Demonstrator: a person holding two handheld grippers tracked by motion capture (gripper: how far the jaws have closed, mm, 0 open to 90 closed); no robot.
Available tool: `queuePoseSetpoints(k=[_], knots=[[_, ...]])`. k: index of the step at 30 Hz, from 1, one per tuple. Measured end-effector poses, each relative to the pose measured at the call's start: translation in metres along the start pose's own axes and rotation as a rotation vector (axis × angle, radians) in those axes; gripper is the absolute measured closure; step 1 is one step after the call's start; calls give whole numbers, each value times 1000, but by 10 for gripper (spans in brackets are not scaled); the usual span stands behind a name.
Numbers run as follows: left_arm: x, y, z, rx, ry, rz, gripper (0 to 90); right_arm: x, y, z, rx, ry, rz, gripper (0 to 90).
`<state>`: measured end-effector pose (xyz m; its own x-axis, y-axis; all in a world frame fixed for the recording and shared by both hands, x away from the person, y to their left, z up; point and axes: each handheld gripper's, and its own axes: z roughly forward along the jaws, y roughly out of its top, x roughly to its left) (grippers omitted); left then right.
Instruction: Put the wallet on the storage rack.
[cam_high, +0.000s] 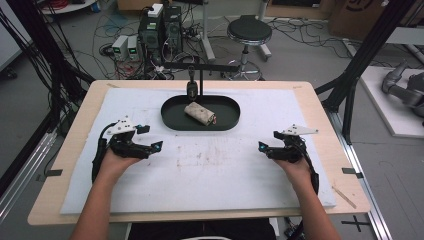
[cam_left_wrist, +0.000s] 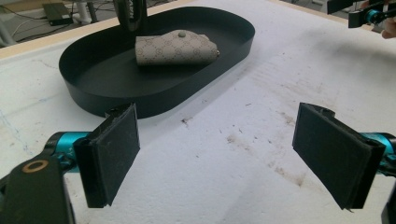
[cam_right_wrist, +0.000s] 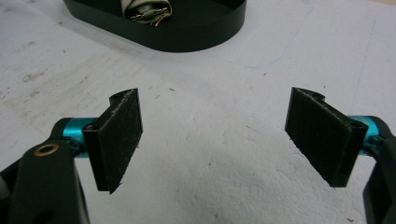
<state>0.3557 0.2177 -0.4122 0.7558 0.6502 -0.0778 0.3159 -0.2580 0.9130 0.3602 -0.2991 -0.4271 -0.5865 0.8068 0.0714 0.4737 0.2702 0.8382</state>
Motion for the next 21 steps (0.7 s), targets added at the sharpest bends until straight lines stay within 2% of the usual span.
queuePoseSetpoints(k=[21], knots=[[3,0,-3,-5,10,-13,149,1,0,2,11,-5,-6,195]])
